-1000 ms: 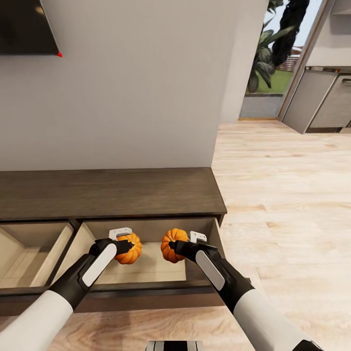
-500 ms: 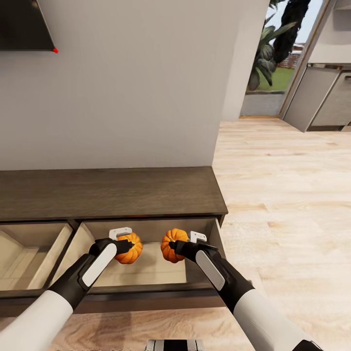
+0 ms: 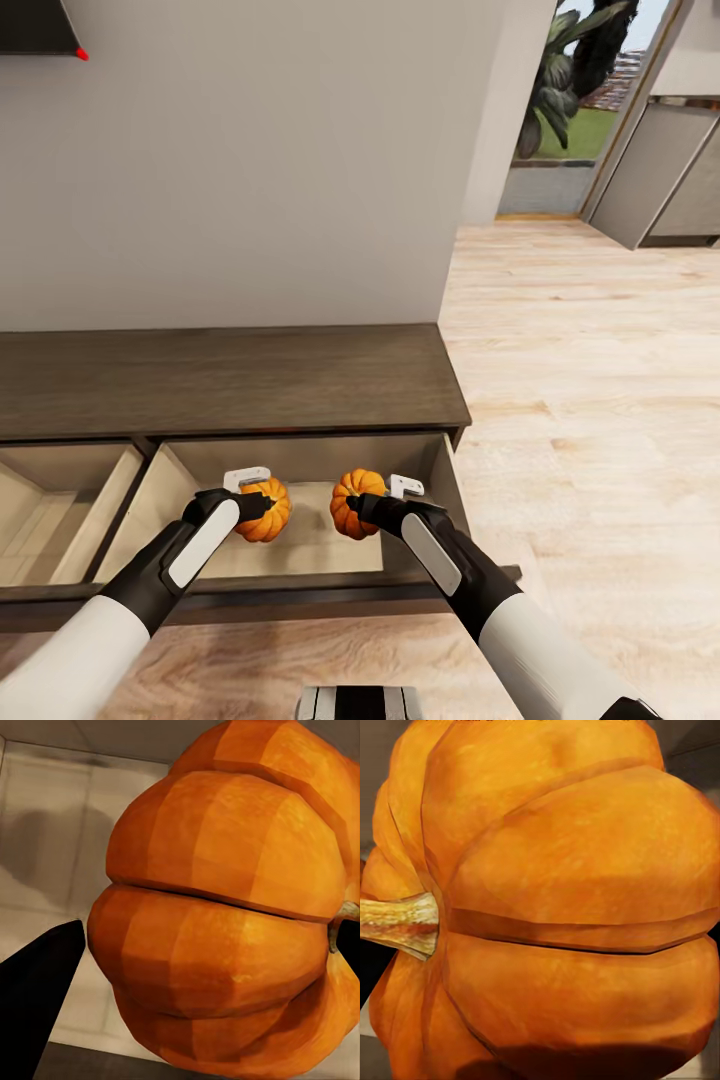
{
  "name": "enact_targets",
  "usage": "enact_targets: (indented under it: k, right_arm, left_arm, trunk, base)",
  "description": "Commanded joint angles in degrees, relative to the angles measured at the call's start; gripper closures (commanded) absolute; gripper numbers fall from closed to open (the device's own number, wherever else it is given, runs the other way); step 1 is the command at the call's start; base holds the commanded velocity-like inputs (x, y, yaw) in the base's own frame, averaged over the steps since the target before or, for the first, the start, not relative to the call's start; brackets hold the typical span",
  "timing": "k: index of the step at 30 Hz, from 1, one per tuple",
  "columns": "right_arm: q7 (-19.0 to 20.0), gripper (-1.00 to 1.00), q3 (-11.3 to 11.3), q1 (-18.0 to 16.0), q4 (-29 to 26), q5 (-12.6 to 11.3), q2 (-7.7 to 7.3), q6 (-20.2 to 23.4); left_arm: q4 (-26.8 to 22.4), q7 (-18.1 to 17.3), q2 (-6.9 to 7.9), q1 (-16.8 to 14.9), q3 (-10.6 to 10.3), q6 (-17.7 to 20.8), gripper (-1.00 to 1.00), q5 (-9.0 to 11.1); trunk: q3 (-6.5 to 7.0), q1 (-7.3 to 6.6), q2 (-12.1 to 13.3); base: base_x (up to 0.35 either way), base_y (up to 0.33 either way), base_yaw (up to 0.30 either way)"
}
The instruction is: Place each of the two pumpkins and all three candles from the living room inside a cabinet in the living room (use any cabinet), then make sure every cabinet is closed, and position the cauldron so it is next to a table in the living room.
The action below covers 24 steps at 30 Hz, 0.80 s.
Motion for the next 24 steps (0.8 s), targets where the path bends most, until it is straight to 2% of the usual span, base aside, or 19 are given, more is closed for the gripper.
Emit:
enact_targets:
  k: [1,4,24]
  right_arm:
    - [-0.6,1.00,0.1,0.0,-0.1,-0.9,-0.02,0.0]
    - [-0.7,1.00,0.1,0.0,-0.1,-0.9,-0.02,0.0]
    - [-0.7,1.00,0.1,0.0,-0.1,-0.9,-0.02,0.0]
  left_arm:
    - [-0.1,0.7,0.07,-0.1,-0.2,0.0,1.00,0.5]
    - [-0.1,0.7,0.05,-0.1,-0.2,0.0,1.00,0.5]
    - [-0.2,0.7,0.07,-0.1,-0.2,0.0,1.00,0.4]
  trunk:
    - [-0.27,0.01,0.0]
    - [-0.94,0.09,-0.1]
    - [-0.94,0.09,-0.1]
  base:
    - [0.000,0.000,0.000]
    - [0.000,0.000,0.000]
    - [0.000,0.000,0.000]
